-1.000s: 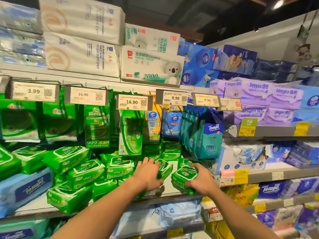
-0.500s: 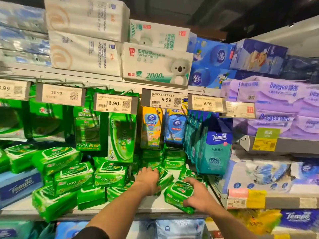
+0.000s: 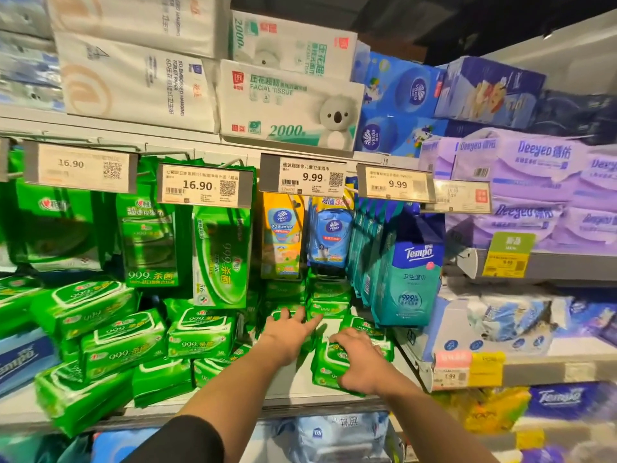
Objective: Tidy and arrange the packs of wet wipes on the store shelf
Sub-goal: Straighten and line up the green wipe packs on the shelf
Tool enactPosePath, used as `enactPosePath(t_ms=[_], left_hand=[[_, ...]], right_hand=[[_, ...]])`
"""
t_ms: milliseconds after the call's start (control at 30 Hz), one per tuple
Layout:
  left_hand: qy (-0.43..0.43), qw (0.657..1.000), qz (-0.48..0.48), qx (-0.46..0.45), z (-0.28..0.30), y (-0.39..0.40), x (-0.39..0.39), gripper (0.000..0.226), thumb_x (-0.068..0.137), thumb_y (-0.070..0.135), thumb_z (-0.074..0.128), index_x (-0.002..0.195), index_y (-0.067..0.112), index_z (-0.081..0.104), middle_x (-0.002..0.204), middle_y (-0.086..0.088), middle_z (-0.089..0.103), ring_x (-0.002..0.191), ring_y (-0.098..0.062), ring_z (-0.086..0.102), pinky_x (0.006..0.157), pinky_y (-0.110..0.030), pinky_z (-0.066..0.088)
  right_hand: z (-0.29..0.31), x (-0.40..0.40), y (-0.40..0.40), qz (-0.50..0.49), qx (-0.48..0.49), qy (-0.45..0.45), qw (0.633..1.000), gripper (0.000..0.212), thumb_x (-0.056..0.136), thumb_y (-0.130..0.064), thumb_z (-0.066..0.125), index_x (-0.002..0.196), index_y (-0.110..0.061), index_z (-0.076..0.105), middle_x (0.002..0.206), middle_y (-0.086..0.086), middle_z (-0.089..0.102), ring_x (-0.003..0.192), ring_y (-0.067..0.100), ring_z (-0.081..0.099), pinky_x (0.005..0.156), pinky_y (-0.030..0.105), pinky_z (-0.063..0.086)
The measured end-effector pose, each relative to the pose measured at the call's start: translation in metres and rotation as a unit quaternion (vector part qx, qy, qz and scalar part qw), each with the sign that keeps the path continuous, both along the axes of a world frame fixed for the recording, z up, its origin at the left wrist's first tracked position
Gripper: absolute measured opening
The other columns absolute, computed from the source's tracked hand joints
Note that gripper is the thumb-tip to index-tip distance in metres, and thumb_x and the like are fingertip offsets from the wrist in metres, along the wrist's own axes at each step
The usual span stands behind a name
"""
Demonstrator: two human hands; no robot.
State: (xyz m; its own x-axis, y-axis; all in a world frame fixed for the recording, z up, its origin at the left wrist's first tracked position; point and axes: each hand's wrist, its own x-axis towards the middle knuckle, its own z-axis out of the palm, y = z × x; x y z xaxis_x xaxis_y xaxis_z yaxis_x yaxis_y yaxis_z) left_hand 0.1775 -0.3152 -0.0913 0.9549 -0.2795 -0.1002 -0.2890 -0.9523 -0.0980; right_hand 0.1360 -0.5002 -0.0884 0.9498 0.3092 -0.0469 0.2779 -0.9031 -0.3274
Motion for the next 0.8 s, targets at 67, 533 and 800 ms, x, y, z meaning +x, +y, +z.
enactPosePath(t_ms=[67,533,800], left_hand=[[0.006,0.999,-0.006,0.037,0.001,-0.005,0.003,0.087,0.092,0.002,0.054,0.153,0.042,0.006,0.162,-0.006,0.01,0.145,-0.042,0.015,0.107,-0.063,0.029],[-0.045,0.996,0.023,0.076,-0.001,0.0,0.025,0.07,0.088,-0.004,0.054,0.148,0.025,0.032,0.156,-0.01,0.026,0.137,-0.04,0.031,0.105,-0.055,0.037],[-0.063,0.998,-0.003,0.001,0.008,-0.01,0.005,0.069,0.085,0.017,0.06,0.147,0.022,0.03,0.145,-0.008,0.037,0.136,-0.034,0.032,0.11,-0.062,0.02]], right_hand=[[-0.001,0.002,-0.006,0.008,-0.001,-0.008,1.0,0.081,0.068,-0.021,0.068,0.143,-0.026,0.039,0.139,-0.005,0.035,0.134,0.019,0.026,0.109,0.042,0.032],[-0.01,0.003,-0.015,0.008,-0.001,-0.013,1.0,0.085,0.078,-0.024,0.071,0.15,-0.026,0.026,0.151,-0.004,0.026,0.14,0.019,0.017,0.118,0.042,0.022],[-0.011,0.008,-0.012,0.013,0.019,-0.008,1.0,0.082,0.068,-0.013,0.065,0.145,-0.021,0.035,0.142,-0.001,0.035,0.135,0.021,0.024,0.114,0.034,0.029]])
